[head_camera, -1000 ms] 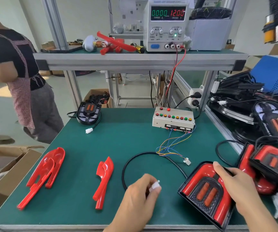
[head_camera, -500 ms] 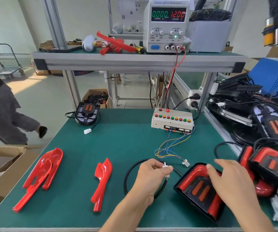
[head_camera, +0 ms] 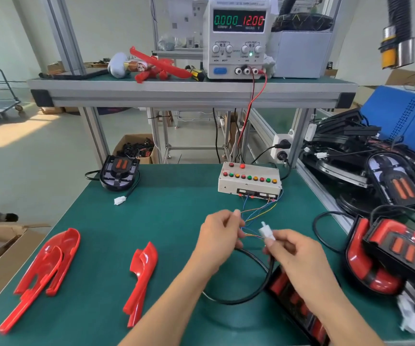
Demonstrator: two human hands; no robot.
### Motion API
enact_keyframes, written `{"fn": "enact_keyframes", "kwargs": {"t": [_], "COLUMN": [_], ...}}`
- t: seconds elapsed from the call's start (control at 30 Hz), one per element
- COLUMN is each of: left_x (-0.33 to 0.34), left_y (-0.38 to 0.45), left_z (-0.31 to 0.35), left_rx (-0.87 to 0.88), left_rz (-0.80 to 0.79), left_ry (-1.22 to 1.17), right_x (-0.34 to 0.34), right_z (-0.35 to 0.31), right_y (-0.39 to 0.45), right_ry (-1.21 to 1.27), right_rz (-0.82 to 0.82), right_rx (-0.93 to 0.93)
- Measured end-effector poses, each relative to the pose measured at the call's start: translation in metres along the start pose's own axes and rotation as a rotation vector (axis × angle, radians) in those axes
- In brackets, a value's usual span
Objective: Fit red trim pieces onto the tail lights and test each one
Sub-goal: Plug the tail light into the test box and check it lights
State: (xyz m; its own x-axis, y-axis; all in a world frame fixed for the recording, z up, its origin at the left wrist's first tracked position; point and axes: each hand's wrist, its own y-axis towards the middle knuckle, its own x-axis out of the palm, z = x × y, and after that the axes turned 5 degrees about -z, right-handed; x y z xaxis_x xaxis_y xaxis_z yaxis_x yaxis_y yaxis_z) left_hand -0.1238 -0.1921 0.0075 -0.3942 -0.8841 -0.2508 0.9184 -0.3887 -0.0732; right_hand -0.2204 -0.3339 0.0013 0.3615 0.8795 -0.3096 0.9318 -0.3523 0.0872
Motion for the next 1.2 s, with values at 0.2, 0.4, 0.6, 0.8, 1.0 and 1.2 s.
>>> {"fn": "enact_keyframes", "kwargs": {"t": [0.2,0.4,0.6,0.8,1.0,1.2], "left_x": [0.025,0.043,-0.007,-0.066,-0.038,-0.031], "left_y": [0.027,0.034,0.035,0.055,0.055,0.061], "left_z": [-0.002,-0.009,-0.008,-0.012,-0.024,-0.038], "left_rx": [0.207,0.154,0.134,0.004,-0.028,0.082], "left_rz": [-0.392,-0.41,-0.036,0.268,-0.124,-0.058], "left_ry": [0.792,1.046,0.76,0.693,0.397,0.53], "right_x": [-0.009,-0.007,-0.008,-0.003,0.007,0.003], "right_z": [0.009,0.004,0.006,0.004,0.005,0.006], "right_y": [-0.002,-0.003,0.0,0.011,0.02,0.027], "right_ry": [0.253,0.235,0.19,0.131,0.057,0.043], "right_rz": [0.153,0.102,0.104,0.072,0.016,0.007], "right_rx": [0.005,-0.033,-0.024,-0.029,-0.022,-0.005]}}
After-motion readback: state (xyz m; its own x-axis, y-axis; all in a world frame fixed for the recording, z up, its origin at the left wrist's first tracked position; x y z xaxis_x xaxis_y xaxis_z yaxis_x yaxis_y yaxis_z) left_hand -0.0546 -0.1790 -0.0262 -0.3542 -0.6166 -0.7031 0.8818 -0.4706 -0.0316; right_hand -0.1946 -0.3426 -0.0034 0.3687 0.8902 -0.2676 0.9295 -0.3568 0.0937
